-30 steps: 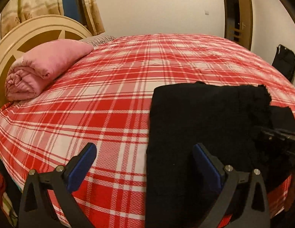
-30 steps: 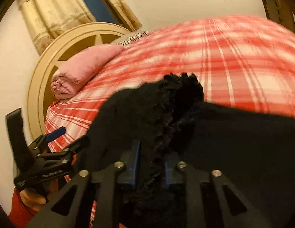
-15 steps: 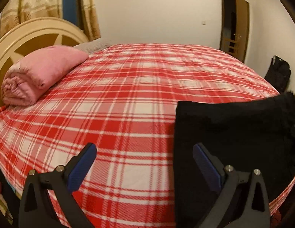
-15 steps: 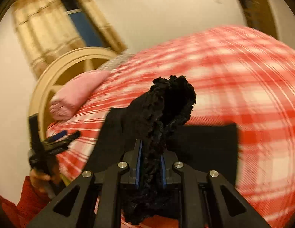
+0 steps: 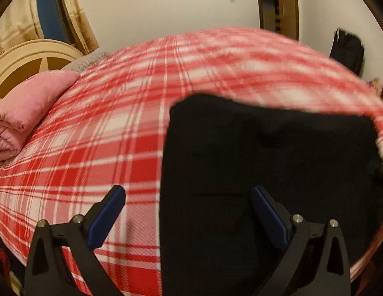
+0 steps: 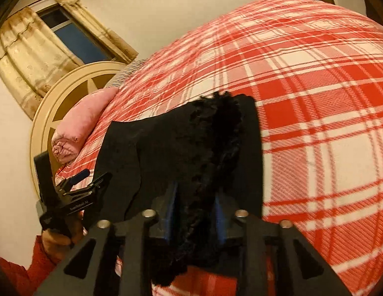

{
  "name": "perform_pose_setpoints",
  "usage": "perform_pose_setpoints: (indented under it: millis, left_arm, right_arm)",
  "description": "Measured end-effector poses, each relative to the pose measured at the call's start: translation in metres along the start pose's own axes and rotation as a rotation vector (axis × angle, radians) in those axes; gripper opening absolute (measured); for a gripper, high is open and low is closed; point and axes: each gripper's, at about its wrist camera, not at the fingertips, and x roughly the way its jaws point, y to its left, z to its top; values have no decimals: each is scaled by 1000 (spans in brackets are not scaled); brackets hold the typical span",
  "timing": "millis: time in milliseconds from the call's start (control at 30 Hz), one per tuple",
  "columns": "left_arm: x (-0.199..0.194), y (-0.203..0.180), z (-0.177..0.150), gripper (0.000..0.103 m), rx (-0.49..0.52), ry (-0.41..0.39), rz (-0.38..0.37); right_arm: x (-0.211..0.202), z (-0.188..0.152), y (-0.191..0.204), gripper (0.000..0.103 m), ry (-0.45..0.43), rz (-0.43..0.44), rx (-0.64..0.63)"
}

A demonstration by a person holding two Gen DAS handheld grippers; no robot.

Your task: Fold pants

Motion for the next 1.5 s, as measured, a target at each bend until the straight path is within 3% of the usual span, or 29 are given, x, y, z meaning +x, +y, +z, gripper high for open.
perform_pose_setpoints:
  millis: [67,167,233,367,433,467,500,600,833,967,1067,1167,1300,1500]
  left_arm:
    - [0,4,-1,103,-23,0,-8]
    - [1,7,1,103,-27,19,17]
    - [1,7,0,103,-30,21,22]
    - [1,3,0,103,-32,24,43]
    - [2,2,0,103,-30,28,53]
    - [2,3,0,103,-35,33,54]
    - [2,4,0,103,-44,40,52]
    - [3,5,0,103,-54,50,46]
    - [5,3,0,103,-84,61,48]
    - [-2,8,-4,103,-62,71,17]
    - [-10,18,-17,103,-59,64,5]
    - [-15,28,-28,103,-109,73,-29]
    - [-12,27,-32,103,-119,78,-25]
    - [-11,25,-36,103,-148,76,-15]
  right_arm:
    - [-12,2,5,38,-36,-32,-10]
    - [-35,12,31,37,-153,-153,-138]
    - [-36,21,51,37,-175,-143,-199]
    - [-2,31,78,37,-129,-157,-301]
    - [26,35,73,25,-72,-226,-303]
    - [35,34,68,25,-46,-265,-284]
    - [47,38,56,24,-8,-266,-227]
    - [50,46,47,24,-11,-245,-150]
    - [48,45,48,24,-40,-237,-130]
    - [23,43,71,24,-107,-216,-178]
    - [16,47,111,24,-121,-172,-299]
    - [41,50,143,24,-66,-86,-357]
    - [111,50,194,24,63,-5,-475]
    - [208,56,218,24,202,-63,-513]
